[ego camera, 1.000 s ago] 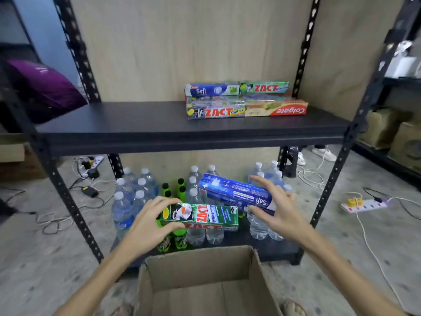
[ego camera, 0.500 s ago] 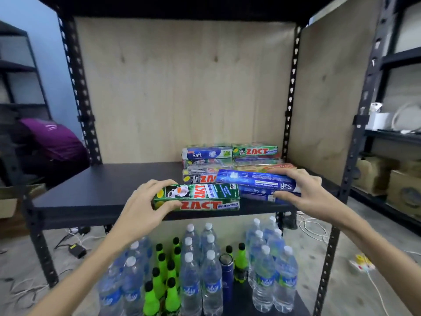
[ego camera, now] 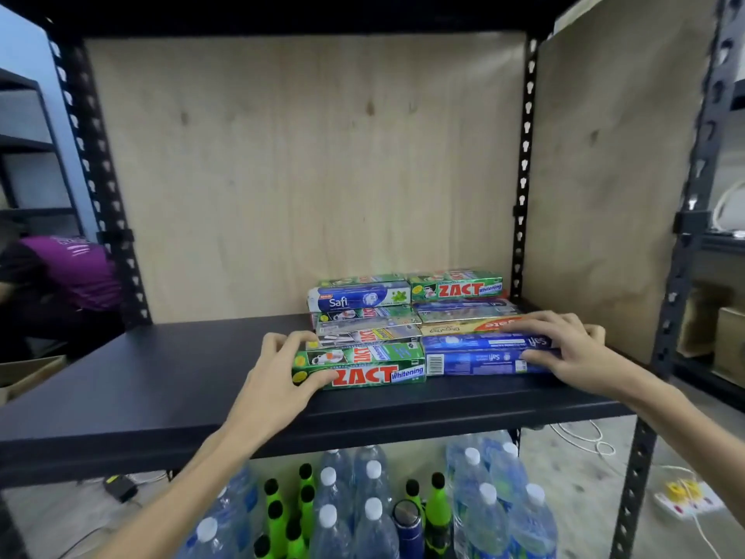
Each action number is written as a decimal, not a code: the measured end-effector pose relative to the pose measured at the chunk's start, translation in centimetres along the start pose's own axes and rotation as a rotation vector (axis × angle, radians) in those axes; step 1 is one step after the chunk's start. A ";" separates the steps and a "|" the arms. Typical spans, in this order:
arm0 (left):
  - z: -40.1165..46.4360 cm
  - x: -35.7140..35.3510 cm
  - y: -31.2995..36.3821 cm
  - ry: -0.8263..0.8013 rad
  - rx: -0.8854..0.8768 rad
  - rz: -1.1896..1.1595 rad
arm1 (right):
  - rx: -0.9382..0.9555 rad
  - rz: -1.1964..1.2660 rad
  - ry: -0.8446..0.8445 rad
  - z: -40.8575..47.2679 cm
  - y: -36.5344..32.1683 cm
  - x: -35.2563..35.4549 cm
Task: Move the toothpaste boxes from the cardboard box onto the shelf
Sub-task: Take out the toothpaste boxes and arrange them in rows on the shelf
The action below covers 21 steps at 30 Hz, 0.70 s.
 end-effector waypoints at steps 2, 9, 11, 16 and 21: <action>0.6 -0.3 -0.1 0.000 -0.015 0.049 | 0.002 -0.016 0.059 0.3 0.3 -0.5; 2.6 -0.9 -0.9 -0.193 0.017 -0.006 | -0.009 0.005 0.145 0.5 0.7 -1.3; 3.1 -0.9 -0.9 -0.273 0.028 -0.050 | 0.010 0.013 0.157 0.4 -0.1 -1.3; 3.5 -1.0 -0.8 -0.374 0.025 -0.110 | 0.122 0.043 0.161 2.0 -6.6 -2.4; 3.1 -0.5 -1.1 -0.384 0.032 -0.219 | 0.244 0.038 0.111 3.8 -12.3 -4.9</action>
Point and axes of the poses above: each hand's wrist, its own z-axis towards the middle knuckle, its own x-axis out of the back of the hand, y = z × x, the point moved 5 cm from there along z, towards the middle knuckle, and after that the axes turned 5 degrees about x, right-handed, at the moved point
